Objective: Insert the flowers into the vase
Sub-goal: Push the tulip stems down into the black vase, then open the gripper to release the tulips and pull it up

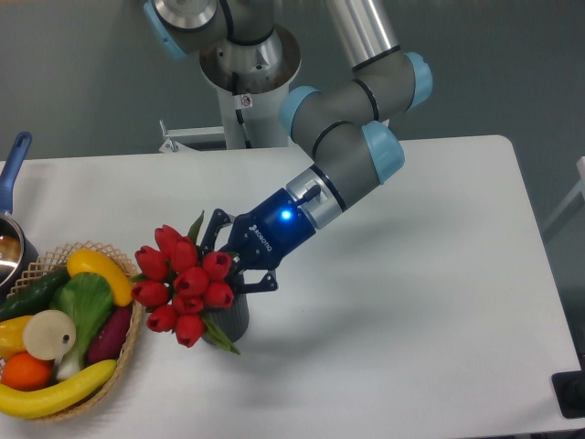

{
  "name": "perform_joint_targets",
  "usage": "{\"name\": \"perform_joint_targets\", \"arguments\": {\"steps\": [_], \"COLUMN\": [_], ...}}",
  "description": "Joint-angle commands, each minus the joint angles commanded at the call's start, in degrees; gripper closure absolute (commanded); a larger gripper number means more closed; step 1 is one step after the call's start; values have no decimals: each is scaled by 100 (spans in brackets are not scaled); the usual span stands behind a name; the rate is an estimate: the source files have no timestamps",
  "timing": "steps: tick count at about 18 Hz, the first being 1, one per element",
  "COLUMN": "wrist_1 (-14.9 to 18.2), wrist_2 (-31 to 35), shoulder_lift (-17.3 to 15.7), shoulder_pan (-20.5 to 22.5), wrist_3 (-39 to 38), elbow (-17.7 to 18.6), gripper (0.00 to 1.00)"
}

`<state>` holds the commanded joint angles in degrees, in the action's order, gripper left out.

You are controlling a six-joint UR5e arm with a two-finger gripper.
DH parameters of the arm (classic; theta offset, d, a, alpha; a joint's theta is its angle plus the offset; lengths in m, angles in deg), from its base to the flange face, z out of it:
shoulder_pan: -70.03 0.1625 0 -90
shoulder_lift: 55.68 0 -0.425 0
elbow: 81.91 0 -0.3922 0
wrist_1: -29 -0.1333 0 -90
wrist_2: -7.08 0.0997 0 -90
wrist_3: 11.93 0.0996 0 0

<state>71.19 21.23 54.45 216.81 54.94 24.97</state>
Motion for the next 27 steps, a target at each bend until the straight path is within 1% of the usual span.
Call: {"name": "perform_joint_targets", "arguments": {"steps": [4, 8, 9, 11, 13, 14, 16, 17, 18, 22, 26, 27], "wrist_1": [-17, -35, -35, -35, -35, -35, -35, -35, -35, -26, -26, -26], "wrist_2": [-35, -255, -255, -255, -255, -255, -264, -255, -255, -237, -185, -167], "shoulder_lift": [-26, -70, -79, -131, -202, -211, -220, -237, -272, -448, -554, -623], "shoulder_pan": [26, 70, 105, 123, 149, 158, 167, 167, 167, 246, 342, 386], "wrist_3": [176, 562, 581, 616, 730, 739, 739, 748, 748, 774, 783, 783], "elbow": [105, 456, 483, 588, 712, 721, 721, 730, 730, 932, 958, 958], "gripper": [81, 81, 81, 76, 74, 68, 41, 19, 1, 0, 0, 0]}}
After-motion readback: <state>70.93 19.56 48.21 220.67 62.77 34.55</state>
